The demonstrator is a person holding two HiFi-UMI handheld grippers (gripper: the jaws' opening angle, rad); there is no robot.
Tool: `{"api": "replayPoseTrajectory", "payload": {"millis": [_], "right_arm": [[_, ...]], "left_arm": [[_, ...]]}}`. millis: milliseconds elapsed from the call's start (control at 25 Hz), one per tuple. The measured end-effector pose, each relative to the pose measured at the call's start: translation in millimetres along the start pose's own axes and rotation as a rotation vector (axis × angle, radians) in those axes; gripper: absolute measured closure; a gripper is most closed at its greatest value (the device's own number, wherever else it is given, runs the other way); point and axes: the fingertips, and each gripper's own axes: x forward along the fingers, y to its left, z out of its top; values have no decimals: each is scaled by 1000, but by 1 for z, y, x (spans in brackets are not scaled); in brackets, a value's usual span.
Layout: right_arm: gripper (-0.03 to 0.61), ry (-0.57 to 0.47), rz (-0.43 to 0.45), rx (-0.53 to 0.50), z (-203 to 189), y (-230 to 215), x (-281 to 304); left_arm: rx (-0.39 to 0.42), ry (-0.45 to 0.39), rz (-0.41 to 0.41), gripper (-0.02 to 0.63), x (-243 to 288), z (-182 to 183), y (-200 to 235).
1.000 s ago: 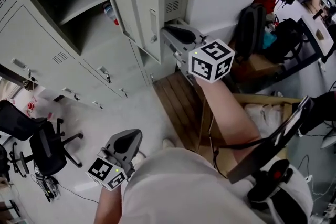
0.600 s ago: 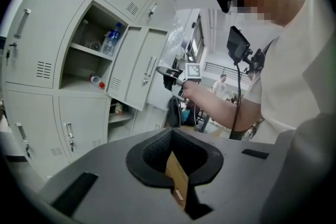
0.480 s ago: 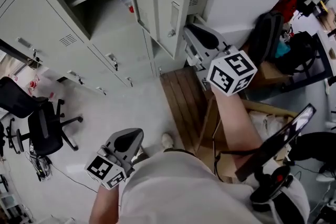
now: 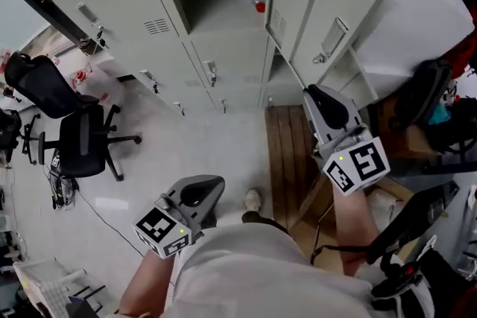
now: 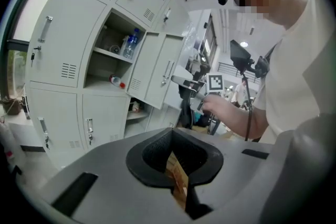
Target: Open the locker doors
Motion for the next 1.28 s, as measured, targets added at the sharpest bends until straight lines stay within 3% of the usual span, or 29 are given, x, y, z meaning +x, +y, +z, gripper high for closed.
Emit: {"api": "replayPoseTrajectory", "payload": {"millis": [120, 280, 480, 840, 1080, 1280], "right_arm": [[532, 35, 80, 35, -12, 43, 19], [532, 79, 151, 9, -19, 95, 55], [531, 87, 135, -20, -9, 149, 104], [531, 89, 135, -64, 9, 278, 218], [531, 81, 115, -59, 21, 324, 285], [531, 70, 137, -94, 37, 330, 345]], "left_arm": [[-2, -13, -14, 603, -9, 0, 5], [18, -65, -32, 603, -26, 15, 26], [55, -108, -40, 603, -80, 21, 63], [35, -139, 11, 603, -235, -5, 155], [27, -127, 31, 603, -302, -27, 199], [-3, -166, 66, 603, -308, -20, 231]]}}
